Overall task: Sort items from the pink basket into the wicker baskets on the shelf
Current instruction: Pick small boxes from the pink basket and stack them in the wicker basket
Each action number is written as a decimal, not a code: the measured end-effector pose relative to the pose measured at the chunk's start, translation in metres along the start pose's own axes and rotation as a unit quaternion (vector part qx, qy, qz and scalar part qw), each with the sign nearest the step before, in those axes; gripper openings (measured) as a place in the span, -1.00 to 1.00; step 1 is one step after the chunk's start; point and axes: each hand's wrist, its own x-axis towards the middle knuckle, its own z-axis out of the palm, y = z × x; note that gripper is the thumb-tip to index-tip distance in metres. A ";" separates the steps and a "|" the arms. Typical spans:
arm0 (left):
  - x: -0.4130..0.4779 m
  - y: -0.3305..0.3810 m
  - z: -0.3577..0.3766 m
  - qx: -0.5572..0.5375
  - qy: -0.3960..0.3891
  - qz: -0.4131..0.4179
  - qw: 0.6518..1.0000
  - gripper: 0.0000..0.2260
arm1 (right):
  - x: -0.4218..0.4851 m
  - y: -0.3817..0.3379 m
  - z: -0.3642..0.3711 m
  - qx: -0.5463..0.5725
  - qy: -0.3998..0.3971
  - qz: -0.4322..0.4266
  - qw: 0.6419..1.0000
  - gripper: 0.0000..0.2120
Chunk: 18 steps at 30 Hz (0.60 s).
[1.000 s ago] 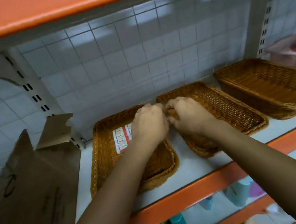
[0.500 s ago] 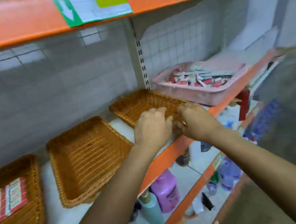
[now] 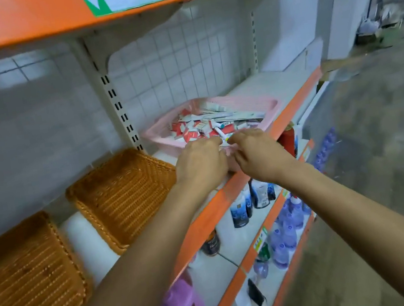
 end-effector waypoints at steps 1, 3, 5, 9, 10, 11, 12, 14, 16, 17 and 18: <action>0.012 0.001 0.005 -0.001 -0.001 -0.001 1.000 -0.69 | 0.010 0.007 0.000 0.002 0.002 -0.002 1.000 -0.68; 0.038 0.001 0.014 0.009 0.004 0.002 1.000 -0.69 | 0.032 0.020 0.000 0.001 0.002 -0.007 1.000 -0.64; 0.065 -0.001 0.020 0.023 0.010 0.004 1.000 -0.72 | 0.056 0.032 0.000 -0.002 -0.007 -0.008 1.000 -0.66; 0.112 -0.006 0.029 0.042 -0.016 -0.021 0.999 -0.72 | 0.102 0.052 0.000 -0.004 -0.027 -0.016 0.999 -0.66; 0.122 -0.009 0.032 0.046 -0.022 -0.027 0.998 -0.74 | 0.113 0.057 0.001 -0.010 -0.033 -0.019 0.999 -0.65; 0.130 -0.011 0.036 0.051 -0.027 -0.032 0.998 -0.76 | 0.122 0.061 0.002 -0.017 -0.041 -0.023 0.999 -0.65; 0.138 -0.014 0.039 0.056 -0.032 -0.037 0.997 -0.78 | 0.131 0.064 0.003 -0.020 -0.051 -0.028 0.998 -0.64; 0.148 -0.021 0.045 0.063 -0.044 -0.049 0.996 -0.79 | 0.148 0.070 0.006 -0.022 -0.075 -0.043 0.996 -0.62; 0.157 -0.029 0.051 0.070 -0.059 -0.065 0.994 -0.79 | 0.164 0.072 0.008 -0.020 -0.099 -0.069 0.992 -0.58; 0.161 -0.032 0.053 0.072 -0.068 -0.075 0.992 -0.78 | 0.172 0.073 0.009 -0.020 -0.112 -0.083 0.990 -0.57; 0.166 -0.037 0.057 0.072 -0.080 -0.084 0.991 -0.76 | 0.179 0.074 0.010 -0.016 -0.126 -0.097 0.987 -0.57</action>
